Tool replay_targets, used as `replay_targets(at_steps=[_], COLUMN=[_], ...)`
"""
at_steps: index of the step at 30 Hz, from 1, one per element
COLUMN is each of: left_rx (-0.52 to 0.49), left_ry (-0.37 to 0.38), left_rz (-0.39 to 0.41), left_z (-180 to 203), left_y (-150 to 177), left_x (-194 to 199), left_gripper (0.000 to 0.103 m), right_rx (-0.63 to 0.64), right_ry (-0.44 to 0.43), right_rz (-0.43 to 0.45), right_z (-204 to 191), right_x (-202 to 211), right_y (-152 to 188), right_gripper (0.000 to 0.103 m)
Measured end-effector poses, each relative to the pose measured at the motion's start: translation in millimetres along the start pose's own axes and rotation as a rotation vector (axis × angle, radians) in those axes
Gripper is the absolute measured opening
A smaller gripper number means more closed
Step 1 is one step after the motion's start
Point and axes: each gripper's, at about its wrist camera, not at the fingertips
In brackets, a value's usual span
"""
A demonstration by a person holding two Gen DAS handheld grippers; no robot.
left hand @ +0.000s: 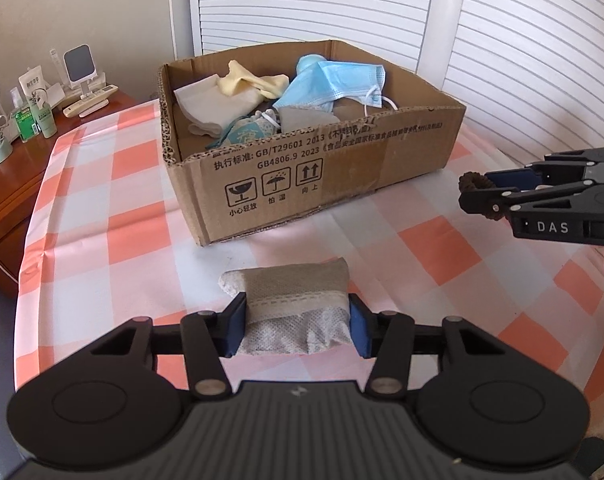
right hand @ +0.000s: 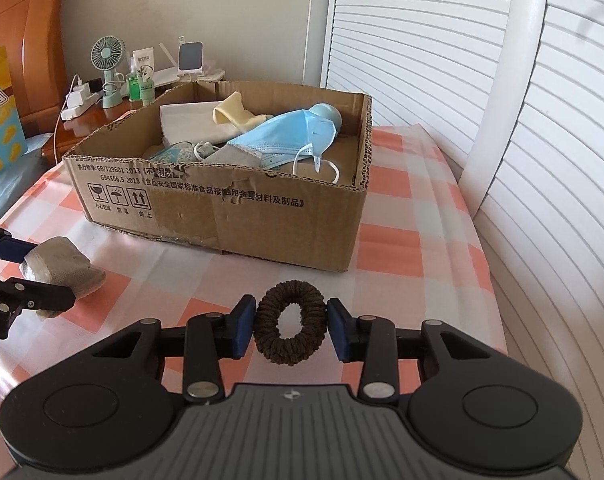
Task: Organize soft objects
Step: 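Lift the sachet with the left tool while the right tool grasps the brown hair tie, then drop the sachet into the box with the left tool while the right tool drops the hair tie in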
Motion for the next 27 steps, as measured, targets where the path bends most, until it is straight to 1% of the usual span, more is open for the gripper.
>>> replay_targets(at_steps=[7, 12, 16, 20, 23, 27], left_rx=[-0.028, -0.037, -0.047, -0.084, -0.114, -0.134], left_ry=[0.022, 0.055, 0.059, 0.05, 0.044, 0.0], left_rz=[0.013, 0.039, 0.099, 0.164, 0.199, 0.2], left_z=[0, -3, -8, -11, -13, -18], left_y=[1, -11, -31, -58, -81, -102], left_x=[19, 38, 53, 62, 59, 42], left_gripper=[0.05, 0.05, 0.05, 0.05, 0.05, 0.05], right_rx=[0.046, 0.085, 0.105, 0.107, 0.101, 0.101], right_ry=[-0.014, -0.02, -0.044, -0.065, -0.077, -0.077], right_rz=[0.005, 0.028, 0.059, 0.081, 0.091, 0.105], right_z=[-8, -14, -19, -20, -20, -19], right_x=[14, 26, 37, 42, 45, 46], right_y=[2, -2, -10, -20, -25, -30], right_gripper=[0.044, 0.044, 0.044, 0.044, 0.044, 0.044])
Point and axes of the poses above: each gripper's, at about its wrist camera, not at the fingertips, and x roughly against the way its jaws point, z to its right, y to its underside, and after that the axes turned 12 degrees about -x, right-handed
